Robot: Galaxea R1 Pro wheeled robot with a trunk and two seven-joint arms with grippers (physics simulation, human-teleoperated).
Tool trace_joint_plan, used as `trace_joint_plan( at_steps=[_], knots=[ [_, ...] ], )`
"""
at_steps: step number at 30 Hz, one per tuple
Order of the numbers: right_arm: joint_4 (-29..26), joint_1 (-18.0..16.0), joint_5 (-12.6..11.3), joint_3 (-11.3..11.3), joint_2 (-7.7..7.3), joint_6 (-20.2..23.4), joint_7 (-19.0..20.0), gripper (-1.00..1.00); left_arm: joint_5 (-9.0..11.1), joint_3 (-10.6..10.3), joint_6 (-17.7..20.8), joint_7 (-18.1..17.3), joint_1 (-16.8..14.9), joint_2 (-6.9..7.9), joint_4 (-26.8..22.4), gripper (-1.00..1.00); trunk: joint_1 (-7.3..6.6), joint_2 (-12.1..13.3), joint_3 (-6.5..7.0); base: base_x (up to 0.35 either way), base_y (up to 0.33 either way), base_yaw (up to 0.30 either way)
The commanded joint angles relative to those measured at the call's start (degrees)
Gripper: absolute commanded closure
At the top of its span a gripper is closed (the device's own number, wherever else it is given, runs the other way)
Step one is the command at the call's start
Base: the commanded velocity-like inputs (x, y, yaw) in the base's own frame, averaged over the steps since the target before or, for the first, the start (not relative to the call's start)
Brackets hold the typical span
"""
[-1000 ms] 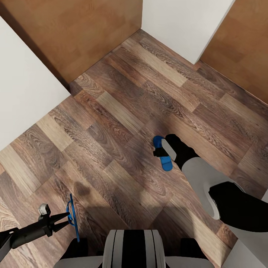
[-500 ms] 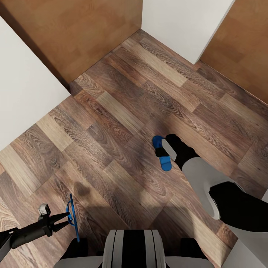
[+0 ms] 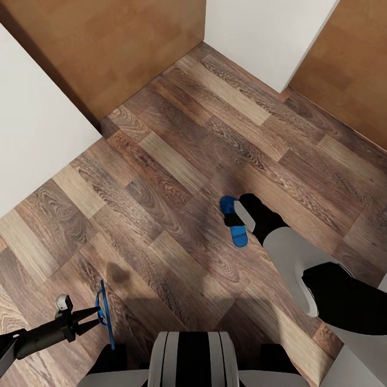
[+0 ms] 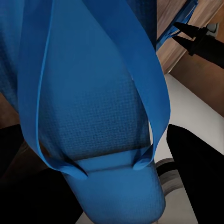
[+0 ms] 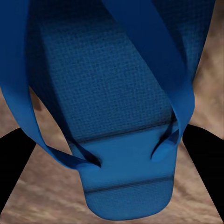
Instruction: In the bedroom, move the book from the bed onto either nightstand, and place the two sandals side by side next to the bed.
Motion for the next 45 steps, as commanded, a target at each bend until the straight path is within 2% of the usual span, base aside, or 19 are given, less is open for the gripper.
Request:
trace_joint_plan(
  at_steps=[1,12,18,26,45],
  knots=[
    [-0.1,0.0,-0.8,0.3,-0.05,0.1,-0.4,1.00,0.0,0.0,0.6,-0.2,0.0,0.00,0.0,1.00,0.00,0.0,-0.03,0.000,0.000,0.000],
    [-0.1,0.0,-0.8,0.3,-0.05,0.2,-0.4,1.00,0.0,0.0,0.6,-0.2,0.0,0.00,0.0,1.00,0.00,0.0,-0.03,0.000,0.000,0.000],
    [-0.1,0.0,-0.8,0.3,-0.05,0.2,-0.4,1.00,0.0,0.1,0.6,-0.2,0.0,0.12,0.0,1.00,-0.16,0.1,1.30,0.000,0.000,0.000],
    [-0.1,0.0,-0.8,0.3,-0.03,0.2,-0.4,1.00,0.0,0.1,0.6,-0.2,0.0,1.21,0.8,1.00,-0.36,0.2,3.07,0.000,0.000,0.000],
    [0.0,0.0,-0.9,-0.6,-0.10,0.0,-0.2,1.00,0.0,0.1,0.7,-0.2,0.0,1.32,1.3,1.00,-0.85,0.4,7.28,0.000,0.000,0.000]
  ],
)
